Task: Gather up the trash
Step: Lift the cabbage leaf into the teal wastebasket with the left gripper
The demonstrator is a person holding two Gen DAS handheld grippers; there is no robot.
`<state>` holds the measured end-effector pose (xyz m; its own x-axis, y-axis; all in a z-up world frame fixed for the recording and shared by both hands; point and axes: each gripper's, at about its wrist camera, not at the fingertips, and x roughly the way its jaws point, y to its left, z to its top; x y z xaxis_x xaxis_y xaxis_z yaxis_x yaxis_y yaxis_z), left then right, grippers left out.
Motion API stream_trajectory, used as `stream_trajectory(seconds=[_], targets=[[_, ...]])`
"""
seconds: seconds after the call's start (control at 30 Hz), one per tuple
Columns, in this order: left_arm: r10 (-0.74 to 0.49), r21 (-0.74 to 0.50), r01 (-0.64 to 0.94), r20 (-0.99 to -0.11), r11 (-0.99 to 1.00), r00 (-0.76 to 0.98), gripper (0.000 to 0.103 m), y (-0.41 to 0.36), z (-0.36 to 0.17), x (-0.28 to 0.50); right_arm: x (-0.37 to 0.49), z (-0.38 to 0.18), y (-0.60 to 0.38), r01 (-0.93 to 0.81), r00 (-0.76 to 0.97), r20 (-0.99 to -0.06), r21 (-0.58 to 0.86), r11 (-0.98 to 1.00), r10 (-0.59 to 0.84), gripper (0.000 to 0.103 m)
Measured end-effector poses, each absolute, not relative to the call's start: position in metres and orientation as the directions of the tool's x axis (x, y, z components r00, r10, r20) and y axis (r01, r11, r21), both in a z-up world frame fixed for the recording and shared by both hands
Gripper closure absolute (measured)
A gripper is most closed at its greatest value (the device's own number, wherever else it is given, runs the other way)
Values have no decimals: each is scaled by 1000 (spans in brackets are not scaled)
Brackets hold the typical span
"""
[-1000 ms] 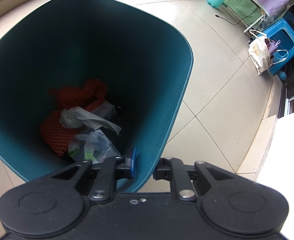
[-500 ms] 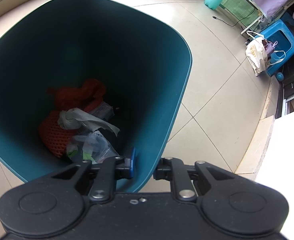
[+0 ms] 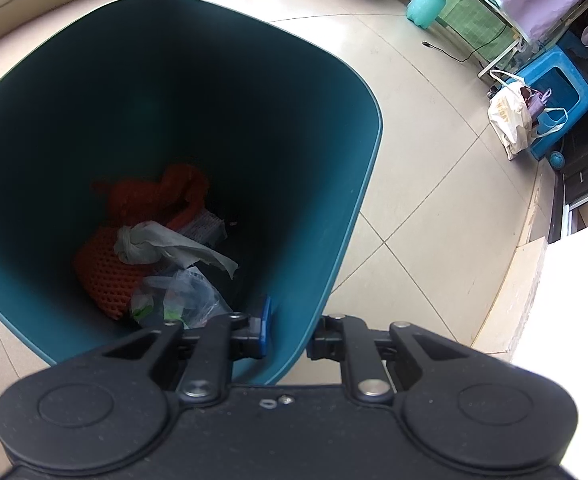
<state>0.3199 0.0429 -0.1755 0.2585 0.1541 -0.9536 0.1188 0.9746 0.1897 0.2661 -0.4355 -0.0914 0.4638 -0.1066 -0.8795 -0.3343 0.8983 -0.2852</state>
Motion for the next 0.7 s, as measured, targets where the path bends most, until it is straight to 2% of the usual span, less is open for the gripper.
stream_trajectory(seconds=[0.33, 0.7], targets=[[22, 77, 142, -935, 987, 354, 96, 18, -72, 291, 266, -93, -437, -339, 461, -882, -278, 899, -99, 88], [-138, -13, 283, -893, 959, 429, 96, -57, 25, 278, 267, -92, -438, -337, 461, -883, -267, 903, -89, 89]])
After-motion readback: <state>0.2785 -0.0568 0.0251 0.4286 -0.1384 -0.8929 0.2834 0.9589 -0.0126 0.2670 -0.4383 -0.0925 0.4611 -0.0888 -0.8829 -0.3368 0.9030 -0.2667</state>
